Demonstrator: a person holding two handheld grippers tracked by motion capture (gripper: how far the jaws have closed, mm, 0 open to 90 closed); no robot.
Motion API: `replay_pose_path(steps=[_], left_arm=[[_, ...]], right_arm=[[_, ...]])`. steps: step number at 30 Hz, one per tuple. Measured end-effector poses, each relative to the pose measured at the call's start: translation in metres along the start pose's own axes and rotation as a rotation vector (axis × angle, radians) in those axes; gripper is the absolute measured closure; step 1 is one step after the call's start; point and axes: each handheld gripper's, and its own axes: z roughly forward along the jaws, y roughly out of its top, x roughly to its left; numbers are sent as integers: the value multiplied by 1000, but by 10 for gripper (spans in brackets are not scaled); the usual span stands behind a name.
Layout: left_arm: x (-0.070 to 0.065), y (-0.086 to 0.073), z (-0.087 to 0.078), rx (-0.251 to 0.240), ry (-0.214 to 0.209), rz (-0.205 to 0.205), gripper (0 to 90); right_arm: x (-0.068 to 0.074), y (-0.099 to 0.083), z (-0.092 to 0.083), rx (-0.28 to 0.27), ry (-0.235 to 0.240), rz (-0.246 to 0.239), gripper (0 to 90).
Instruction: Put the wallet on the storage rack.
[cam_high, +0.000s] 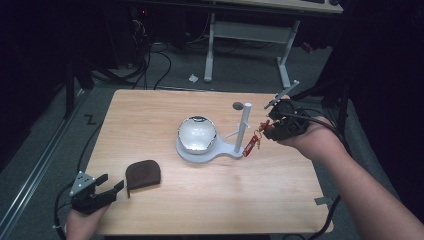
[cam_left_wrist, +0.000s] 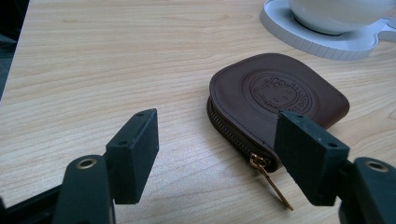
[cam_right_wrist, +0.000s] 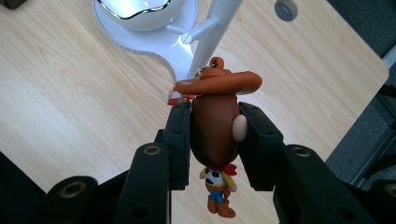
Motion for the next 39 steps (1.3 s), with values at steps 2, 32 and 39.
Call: replay_pose_path(steps=[2, 32, 39], left_arm=[[0, 0, 0, 0, 0, 0, 313], [1, -1, -2, -6, -4, -13, 313], [1, -1, -1, -2, -6, -13, 313]], right_arm=[[0, 3, -2, -4, -2, -1, 667], [-2, 27, 12, -18, -9, -3, 667], [-7, 17, 27, -8, 1, 34, 667]])
